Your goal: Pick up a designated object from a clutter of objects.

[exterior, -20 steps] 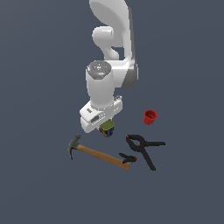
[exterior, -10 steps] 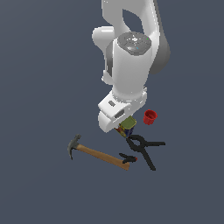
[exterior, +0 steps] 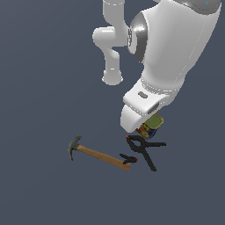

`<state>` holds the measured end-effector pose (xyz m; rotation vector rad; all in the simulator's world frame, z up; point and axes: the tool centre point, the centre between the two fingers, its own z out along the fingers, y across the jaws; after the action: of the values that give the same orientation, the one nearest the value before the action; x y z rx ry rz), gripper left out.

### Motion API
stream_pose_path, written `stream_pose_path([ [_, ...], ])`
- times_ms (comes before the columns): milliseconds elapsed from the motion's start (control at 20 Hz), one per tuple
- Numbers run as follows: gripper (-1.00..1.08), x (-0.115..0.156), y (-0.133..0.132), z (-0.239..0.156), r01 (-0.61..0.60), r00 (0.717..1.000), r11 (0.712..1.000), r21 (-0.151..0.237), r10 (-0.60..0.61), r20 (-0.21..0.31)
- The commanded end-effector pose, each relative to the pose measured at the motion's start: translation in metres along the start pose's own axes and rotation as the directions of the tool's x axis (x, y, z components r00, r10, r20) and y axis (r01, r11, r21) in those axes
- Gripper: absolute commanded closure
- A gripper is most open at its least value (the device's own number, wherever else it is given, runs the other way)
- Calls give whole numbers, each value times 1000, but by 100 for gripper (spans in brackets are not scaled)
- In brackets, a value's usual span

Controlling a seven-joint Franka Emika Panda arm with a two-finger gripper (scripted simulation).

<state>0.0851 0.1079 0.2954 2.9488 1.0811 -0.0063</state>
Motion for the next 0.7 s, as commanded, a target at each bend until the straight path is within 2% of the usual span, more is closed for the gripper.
stream_pose_path([
  [0,108,15,-5,-16,-1,1000,1000,-2,1,-3],
  [650,108,73,-25,-71,-1,1000,1000,-1,1,-4],
])
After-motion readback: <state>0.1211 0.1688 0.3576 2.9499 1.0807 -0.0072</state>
